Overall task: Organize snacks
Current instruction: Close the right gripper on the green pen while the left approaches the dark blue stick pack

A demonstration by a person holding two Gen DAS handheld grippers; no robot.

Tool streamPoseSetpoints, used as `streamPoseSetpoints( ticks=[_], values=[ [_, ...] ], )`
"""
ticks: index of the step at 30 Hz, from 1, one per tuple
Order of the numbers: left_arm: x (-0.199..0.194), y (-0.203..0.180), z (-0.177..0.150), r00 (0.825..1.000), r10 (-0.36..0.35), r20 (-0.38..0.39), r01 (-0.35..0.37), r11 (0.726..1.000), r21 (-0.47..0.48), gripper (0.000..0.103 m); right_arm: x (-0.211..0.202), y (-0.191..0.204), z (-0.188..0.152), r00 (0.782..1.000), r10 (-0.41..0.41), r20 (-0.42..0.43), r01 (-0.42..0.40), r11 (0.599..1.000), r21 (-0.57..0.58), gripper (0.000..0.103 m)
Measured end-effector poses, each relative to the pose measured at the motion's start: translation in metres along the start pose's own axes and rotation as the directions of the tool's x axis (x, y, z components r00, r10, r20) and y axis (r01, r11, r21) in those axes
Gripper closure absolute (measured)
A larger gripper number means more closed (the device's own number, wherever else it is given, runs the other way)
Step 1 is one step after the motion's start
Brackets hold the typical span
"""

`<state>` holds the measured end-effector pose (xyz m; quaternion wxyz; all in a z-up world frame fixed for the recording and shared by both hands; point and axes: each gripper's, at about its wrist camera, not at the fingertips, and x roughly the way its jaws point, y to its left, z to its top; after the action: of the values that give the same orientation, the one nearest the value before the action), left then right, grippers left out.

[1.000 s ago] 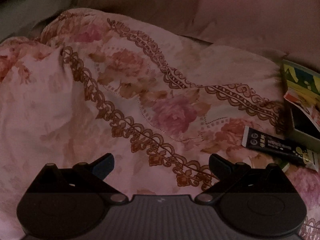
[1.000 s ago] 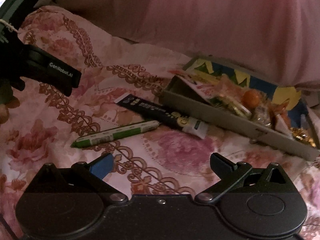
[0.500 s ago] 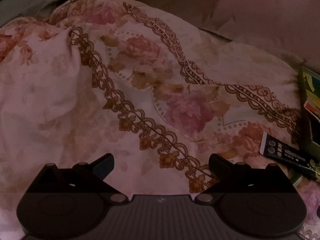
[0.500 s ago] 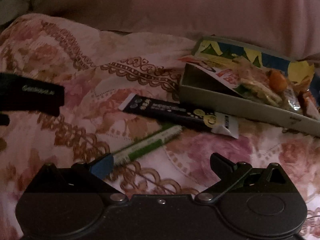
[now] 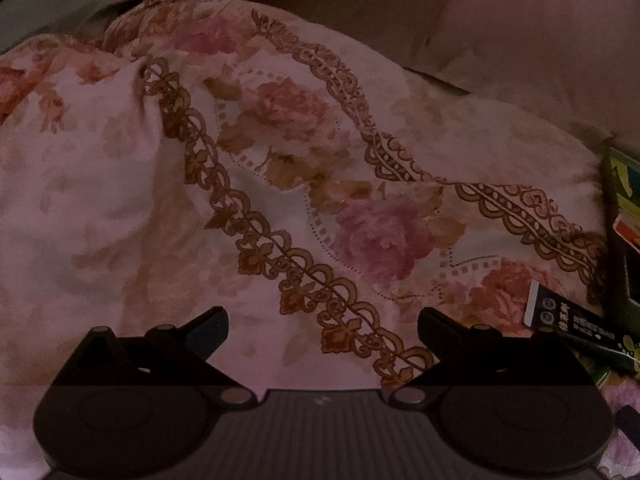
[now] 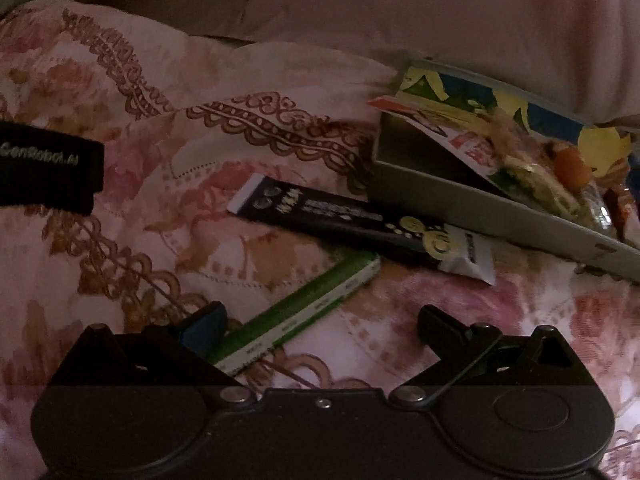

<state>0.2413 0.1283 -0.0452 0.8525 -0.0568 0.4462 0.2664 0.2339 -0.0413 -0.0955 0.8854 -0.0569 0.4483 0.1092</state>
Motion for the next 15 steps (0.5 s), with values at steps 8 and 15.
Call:
streamPoseSetpoints(
  ticks=[8,15],
  values=[
    [-0.008,-0.013,0.0,0.998,-0.062,0.022,0.06,0.995,0.076,0.0,-0.03,-0.03,-0.005,0.998,0.068,-0.015,-0.068,0.997,-0.028,0.012],
    [-0.004,-0.058,0.016,0.95,-0.302,0.081,0.259,0.906,0.334,0.0,-0.028,-0.057,-0.02,0.983,0.182,0.005,-0.181,0.973,0.142,0.013]
  ],
)
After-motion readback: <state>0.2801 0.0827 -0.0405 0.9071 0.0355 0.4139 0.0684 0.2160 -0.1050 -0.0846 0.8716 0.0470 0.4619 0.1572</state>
